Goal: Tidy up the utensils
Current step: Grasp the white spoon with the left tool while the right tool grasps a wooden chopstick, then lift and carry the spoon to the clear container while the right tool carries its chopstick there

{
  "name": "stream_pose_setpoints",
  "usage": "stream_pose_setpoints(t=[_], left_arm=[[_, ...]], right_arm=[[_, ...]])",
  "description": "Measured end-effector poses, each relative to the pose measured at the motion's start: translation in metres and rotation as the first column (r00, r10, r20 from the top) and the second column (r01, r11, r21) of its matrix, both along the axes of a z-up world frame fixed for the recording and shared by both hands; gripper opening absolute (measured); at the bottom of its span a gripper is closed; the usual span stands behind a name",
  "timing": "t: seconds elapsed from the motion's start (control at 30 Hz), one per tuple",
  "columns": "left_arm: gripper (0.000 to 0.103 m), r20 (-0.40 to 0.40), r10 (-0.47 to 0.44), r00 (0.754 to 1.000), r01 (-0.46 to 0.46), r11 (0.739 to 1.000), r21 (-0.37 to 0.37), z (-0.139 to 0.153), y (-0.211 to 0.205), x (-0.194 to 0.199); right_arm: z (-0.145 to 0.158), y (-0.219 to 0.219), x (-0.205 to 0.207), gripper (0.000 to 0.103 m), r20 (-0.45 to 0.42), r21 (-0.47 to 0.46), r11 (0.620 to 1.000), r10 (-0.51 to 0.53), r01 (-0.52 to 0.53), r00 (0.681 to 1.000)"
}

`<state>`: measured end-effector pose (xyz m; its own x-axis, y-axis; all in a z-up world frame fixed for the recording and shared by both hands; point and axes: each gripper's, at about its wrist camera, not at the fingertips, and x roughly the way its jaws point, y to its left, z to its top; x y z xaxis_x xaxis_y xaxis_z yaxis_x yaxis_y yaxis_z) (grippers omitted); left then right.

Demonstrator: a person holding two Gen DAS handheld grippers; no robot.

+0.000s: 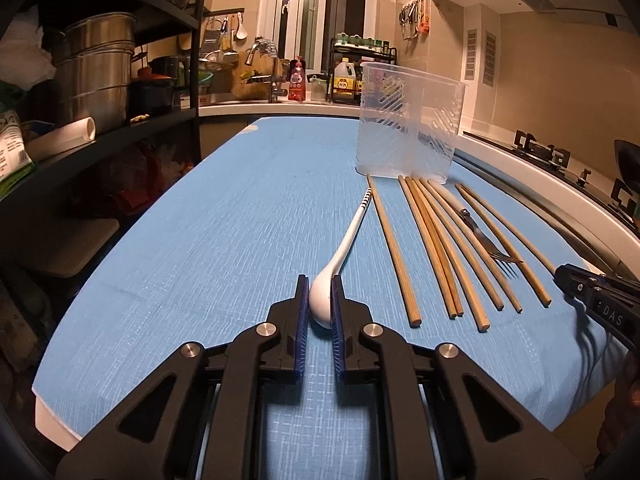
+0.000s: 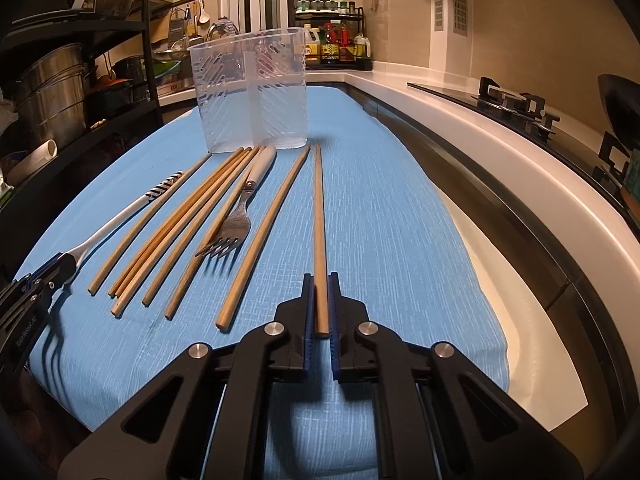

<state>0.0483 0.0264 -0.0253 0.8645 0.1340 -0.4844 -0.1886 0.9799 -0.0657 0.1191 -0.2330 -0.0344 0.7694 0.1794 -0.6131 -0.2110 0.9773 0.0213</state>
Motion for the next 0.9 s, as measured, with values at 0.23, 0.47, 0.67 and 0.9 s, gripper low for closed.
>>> stream_pose_setpoints(t=[0.23, 0.47, 0.67, 0.9], left_arm=[[0.011, 0.044, -0.001, 0.999, 0.000, 1.000, 0.017, 0.016, -0.001, -0.007], [0.011, 0.092, 0.001, 0.996, -0.003, 1.000, 0.025, 0.033, 0.001, -0.019], [0.011, 0.130, -0.005, 0.991, 0.000, 0.999, 0.037, 0.053, 0.005, -0.026], [0.012, 0.172, -0.020, 0.985, 0.010, 0.998, 0.062, 0.085, 0.013, -0.025]], right_arm=[[0.021, -0.002, -0.011, 0.007, 0.049, -0.005, 1.000, 0.002, -0.002, 0.999], [0.046, -0.005, -0.026, 0.007, 0.115, -0.017, 1.000, -0.004, 0.006, 0.993], [0.075, -0.005, -0.035, 0.007, 0.176, -0.023, 1.000, -0.008, 0.012, 0.984], [0.120, -0.001, -0.040, 0.007, 0.239, -0.009, 0.999, 0.043, -0.042, 0.970]])
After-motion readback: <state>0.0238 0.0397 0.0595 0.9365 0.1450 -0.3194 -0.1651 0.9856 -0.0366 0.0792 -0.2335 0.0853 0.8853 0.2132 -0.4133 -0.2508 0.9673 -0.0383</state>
